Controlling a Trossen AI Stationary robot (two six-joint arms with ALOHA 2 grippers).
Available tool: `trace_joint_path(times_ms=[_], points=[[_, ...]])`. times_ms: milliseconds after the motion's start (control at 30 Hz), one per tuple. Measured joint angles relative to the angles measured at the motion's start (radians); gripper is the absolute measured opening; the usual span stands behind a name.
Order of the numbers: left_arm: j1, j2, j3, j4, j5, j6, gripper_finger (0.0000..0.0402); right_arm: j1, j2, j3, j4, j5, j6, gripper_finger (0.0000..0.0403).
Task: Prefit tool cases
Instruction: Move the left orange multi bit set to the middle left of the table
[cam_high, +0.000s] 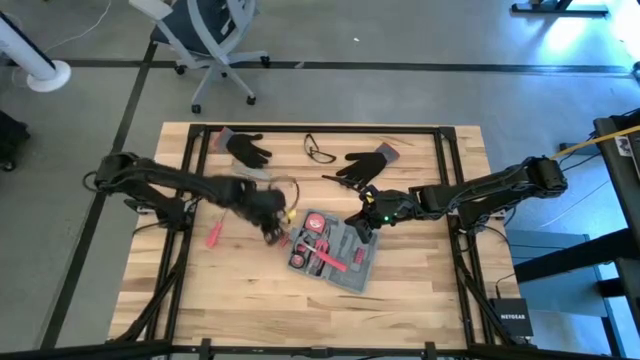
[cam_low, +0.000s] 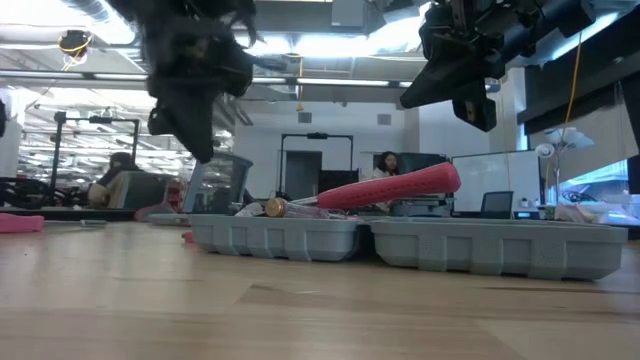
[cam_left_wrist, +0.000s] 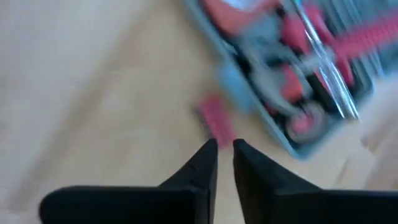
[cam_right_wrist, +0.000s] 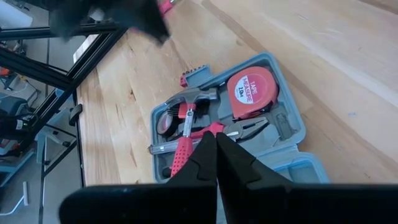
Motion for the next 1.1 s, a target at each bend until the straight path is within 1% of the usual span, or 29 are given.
trace_joint_path(times_ms=[67, 100, 200, 267, 333, 500, 767, 1100], points=[[-0.032, 0.012, 0.0, 0.002, -0.017, -0.069, 0.0054, 0.0, 0.0, 0.0, 0.0, 0.007, 0.0, 0.0001], [-0.039, 0.017, 0.0, 0.0, -0.03, -0.114, 0.0049, 0.0, 0.0, 0.0, 0.0, 0.008, 0.0, 0.0001], [-0.066, 0.056, 0.0, 0.029, -0.068, -0.218, 0.0013, 0.0, 0.0, 0.0, 0.001, 0.008, 0.0, 0.0001], [-0.085, 0.089, 0.0, 0.058, -0.097, -0.269, 0.0007, 0.0, 0.0, 0.0, 0.001, 0.008, 0.0, 0.0001], [-0.094, 0.131, 0.0, 0.09, -0.096, -0.309, 0.0003, 0.0, 0.0, 0.0, 0.002, 0.007, 0.0, 0.0001], [-0.1, 0.206, 0.0, 0.094, -0.113, -0.363, 0.0001, 0.0, 0.0, 0.0, 0.001, -0.019, 0.008, 0.0001], [-0.101, 0.21, 0.0, 0.164, -0.141, -0.416, 0.0, 0.0, 0.0, 0.0, 0.006, -0.03, 0.011, 0.0001], [-0.098, 0.238, 0.0, 0.168, -0.157, -0.414, 0.0, 0.0, 0.0, 0.0, 0.014, -0.03, 0.011, 0.0001]])
